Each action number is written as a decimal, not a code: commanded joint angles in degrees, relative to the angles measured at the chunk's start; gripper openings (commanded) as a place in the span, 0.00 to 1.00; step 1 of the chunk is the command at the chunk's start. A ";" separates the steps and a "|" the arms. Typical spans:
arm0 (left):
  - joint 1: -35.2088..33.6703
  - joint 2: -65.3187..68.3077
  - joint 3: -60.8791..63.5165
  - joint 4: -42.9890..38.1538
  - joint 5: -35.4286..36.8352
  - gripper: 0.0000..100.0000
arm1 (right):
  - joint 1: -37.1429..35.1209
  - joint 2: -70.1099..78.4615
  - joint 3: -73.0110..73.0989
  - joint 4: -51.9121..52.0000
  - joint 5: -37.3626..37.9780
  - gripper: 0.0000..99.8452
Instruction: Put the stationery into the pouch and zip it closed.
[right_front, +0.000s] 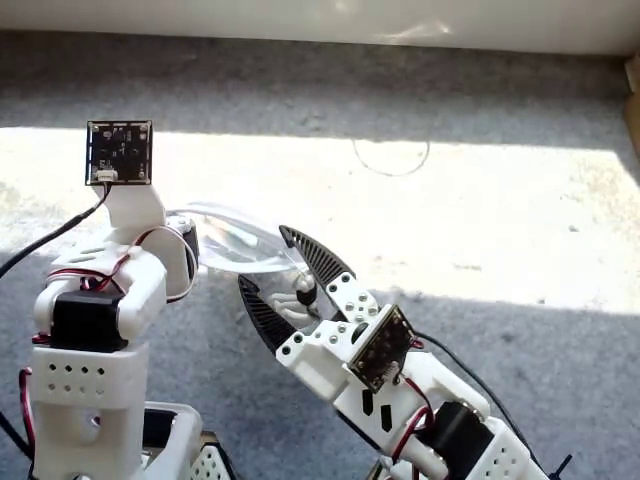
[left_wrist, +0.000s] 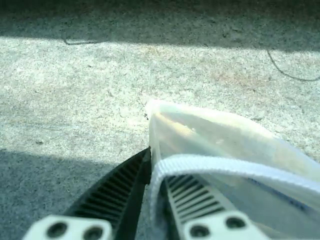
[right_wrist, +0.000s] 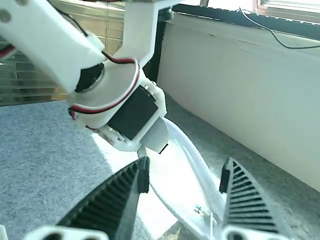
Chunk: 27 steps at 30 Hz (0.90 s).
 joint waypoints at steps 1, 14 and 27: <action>-0.75 -0.92 -0.66 -0.18 0.53 0.01 | -0.57 -1.01 -1.54 0.40 0.26 0.22; -2.77 -0.92 -0.66 -0.35 0.53 0.01 | -0.40 -0.84 -1.80 0.22 0.53 0.22; -2.77 -1.10 0.84 -1.14 0.53 0.01 | 2.68 -1.10 -1.89 6.29 0.62 0.22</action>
